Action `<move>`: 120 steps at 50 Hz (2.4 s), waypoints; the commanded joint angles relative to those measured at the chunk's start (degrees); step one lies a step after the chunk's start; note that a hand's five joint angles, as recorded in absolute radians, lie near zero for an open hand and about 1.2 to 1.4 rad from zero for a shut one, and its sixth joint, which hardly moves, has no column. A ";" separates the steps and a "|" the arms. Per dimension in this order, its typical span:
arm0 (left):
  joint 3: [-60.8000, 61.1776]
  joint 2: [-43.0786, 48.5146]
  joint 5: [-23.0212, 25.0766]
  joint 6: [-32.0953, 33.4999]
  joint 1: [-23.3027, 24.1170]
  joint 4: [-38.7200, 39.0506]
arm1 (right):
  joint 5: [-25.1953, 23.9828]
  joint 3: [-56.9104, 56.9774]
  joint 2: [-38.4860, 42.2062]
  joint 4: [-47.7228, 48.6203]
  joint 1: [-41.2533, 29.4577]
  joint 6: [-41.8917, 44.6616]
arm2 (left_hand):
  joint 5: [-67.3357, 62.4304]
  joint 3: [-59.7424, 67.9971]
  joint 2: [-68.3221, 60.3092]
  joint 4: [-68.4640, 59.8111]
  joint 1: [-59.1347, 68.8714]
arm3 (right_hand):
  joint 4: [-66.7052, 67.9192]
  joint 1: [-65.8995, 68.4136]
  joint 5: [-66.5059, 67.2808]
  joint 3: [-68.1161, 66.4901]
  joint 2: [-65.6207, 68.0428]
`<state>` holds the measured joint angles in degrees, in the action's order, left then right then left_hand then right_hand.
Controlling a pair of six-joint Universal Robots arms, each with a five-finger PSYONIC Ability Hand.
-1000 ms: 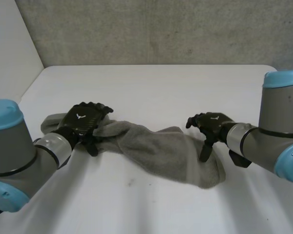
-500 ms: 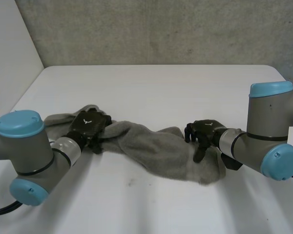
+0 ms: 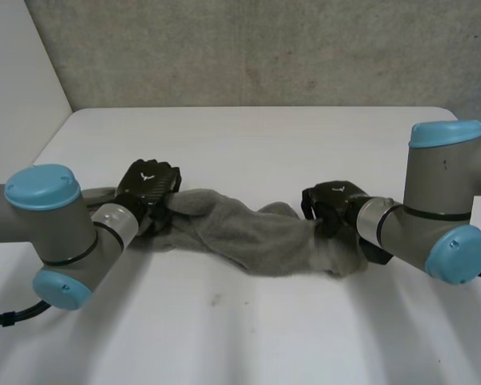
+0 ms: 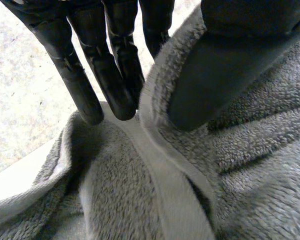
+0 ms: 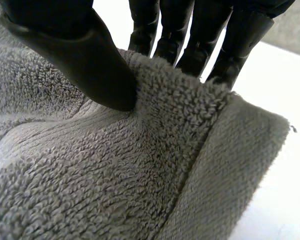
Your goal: Fold the towel.
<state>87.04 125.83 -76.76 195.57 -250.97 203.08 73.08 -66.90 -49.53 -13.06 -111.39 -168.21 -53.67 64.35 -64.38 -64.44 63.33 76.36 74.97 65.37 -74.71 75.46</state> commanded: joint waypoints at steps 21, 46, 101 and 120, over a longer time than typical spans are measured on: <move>-42.92 -1.81 -8.67 -3.17 0.39 4.07 | 10.42 16.65 -7.86 38.04 -3.40 13.25 | -16.33 15.65 -15.62 -15.56 16.67 | 3.64 5.03 4.63 -5.29 4.54; 13.07 -9.81 -4.45 -3.35 0.13 -2.17 | 0.31 -19.58 -9.36 15.70 3.90 31.27 | -16.33 15.65 -15.62 -15.56 16.67 | -29.61 -28.21 -28.61 27.96 -28.71; 23.88 -19.13 -3.74 -3.26 0.04 6.71 | 0.66 16.19 9.98 -15.77 0.38 6.22 | -16.33 15.65 -15.62 -15.56 16.67 | -35.54 -34.15 -34.55 33.89 -34.64; 21.51 -10.97 -3.66 -2.91 0.22 12.77 | -3.28 -10.05 -14.07 -3.49 6.70 6.66 | 25.13 -25.81 25.84 25.90 -24.79 | 3.64 5.03 4.63 -5.29 4.54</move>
<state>110.25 111.02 -80.50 192.59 -250.82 213.70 72.57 -62.16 -52.46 -24.22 -108.32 -162.17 -39.56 48.91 -48.88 -48.89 49.11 76.45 75.87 66.79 -76.18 76.22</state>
